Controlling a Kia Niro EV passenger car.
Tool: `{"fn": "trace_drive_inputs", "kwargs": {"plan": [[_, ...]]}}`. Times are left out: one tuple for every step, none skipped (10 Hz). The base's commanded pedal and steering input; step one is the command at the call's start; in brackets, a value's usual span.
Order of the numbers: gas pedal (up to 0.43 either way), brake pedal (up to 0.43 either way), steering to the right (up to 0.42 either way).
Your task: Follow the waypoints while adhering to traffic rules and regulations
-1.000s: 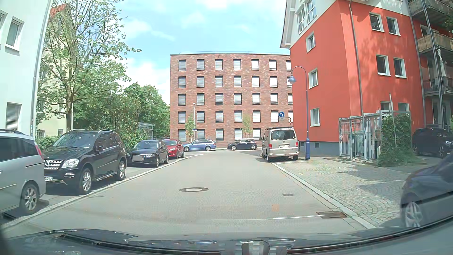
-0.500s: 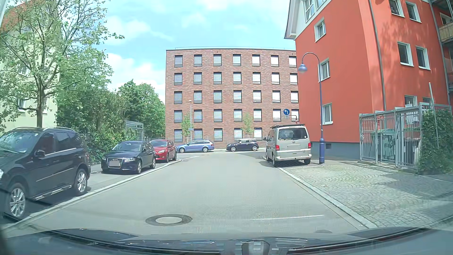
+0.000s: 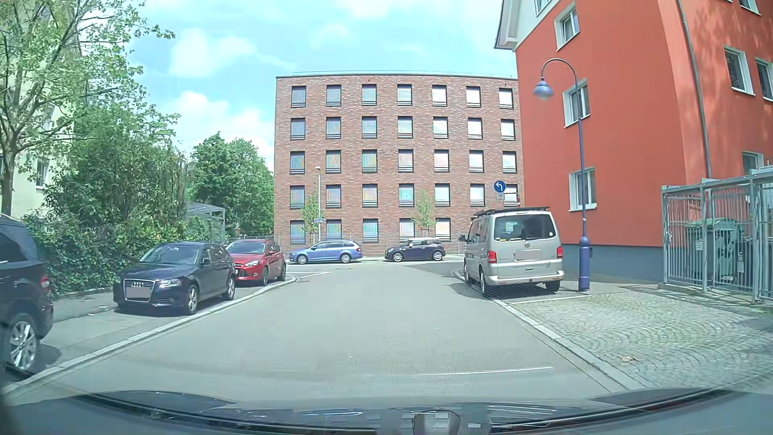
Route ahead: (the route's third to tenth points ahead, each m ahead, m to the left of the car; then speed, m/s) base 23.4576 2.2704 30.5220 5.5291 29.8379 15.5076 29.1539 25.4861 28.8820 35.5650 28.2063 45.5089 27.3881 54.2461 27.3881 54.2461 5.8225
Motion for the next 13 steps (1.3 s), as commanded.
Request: {"fn": "trace_drive_inputs", "kwargs": {"plan": [[0.000, 0.000, 0.000], [0.000, 0.000, 0.000], [0.000, 0.000, 0.000], [0.000, 0.000, 0.000], [0.000, 0.000, 0.000], [0.000, 0.000, 0.000], [0.000, 0.000, 0.000], [0.000, 0.000, 0.000], [0.000, 0.006, 0.000], [0.000, 0.024, 0.000], [0.000, 0.055, 0.002], [0.000, 0.061, 0.003], [0.000, 0.073, 0.003]]}}
